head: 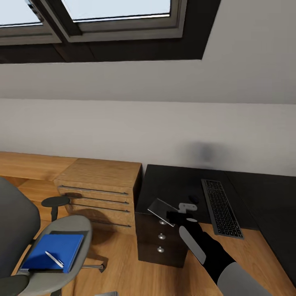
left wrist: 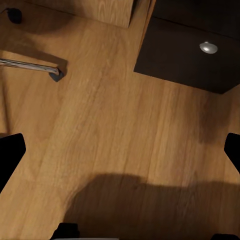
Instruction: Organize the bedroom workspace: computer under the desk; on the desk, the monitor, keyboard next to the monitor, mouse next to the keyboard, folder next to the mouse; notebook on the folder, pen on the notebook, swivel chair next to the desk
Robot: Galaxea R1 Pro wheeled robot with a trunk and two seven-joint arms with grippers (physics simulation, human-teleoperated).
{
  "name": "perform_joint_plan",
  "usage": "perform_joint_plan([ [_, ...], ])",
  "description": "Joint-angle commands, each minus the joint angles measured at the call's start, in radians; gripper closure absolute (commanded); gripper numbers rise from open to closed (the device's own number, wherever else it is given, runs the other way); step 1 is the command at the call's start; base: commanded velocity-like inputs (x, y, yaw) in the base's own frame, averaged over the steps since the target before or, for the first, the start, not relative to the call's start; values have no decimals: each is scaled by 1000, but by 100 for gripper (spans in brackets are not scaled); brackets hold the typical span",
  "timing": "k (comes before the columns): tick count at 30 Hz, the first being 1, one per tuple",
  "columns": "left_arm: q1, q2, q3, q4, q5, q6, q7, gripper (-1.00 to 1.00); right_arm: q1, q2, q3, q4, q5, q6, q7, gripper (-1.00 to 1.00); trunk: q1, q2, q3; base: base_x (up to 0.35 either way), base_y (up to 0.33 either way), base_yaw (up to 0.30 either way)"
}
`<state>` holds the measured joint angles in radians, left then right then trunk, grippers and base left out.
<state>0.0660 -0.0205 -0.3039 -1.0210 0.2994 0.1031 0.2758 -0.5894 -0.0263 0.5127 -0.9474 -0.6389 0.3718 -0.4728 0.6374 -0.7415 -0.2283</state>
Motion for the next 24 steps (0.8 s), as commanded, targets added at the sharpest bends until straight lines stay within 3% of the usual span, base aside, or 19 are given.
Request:
perform_joint_plan([
  [1, 0, 0, -2, -3, 7, 4, 6, -100, -1, -1, 4, -2, -7, 2, -9, -100, 0, -1, -1, 0, 0, 0],
  [9, 0, 1, -1, -2, 7, 4, 8, -100, -1, -3, 3, -1, -7, 2, -9, -100, 0, -1, -1, -118, 0, 0],
  [14, 0, 1, -1, -2, 7, 4, 8, -100, 9, -6, 3, -2, -4, -4, -9, -100, 0, -1, -1, -52, 0, -144],
  [16, 0, 1, -1, -2, 7, 4, 8, -100, 9, -6, 3, -2, -3, -39, -11, -100, 0, -1, -1, -15, 0, -46],
  [24, 0, 0, -1, -2, 7, 4, 8, -100, 10, -8, 0, -3, -3, -63, -13, -100, 0, -1, -1, -3, 0, -8],
])
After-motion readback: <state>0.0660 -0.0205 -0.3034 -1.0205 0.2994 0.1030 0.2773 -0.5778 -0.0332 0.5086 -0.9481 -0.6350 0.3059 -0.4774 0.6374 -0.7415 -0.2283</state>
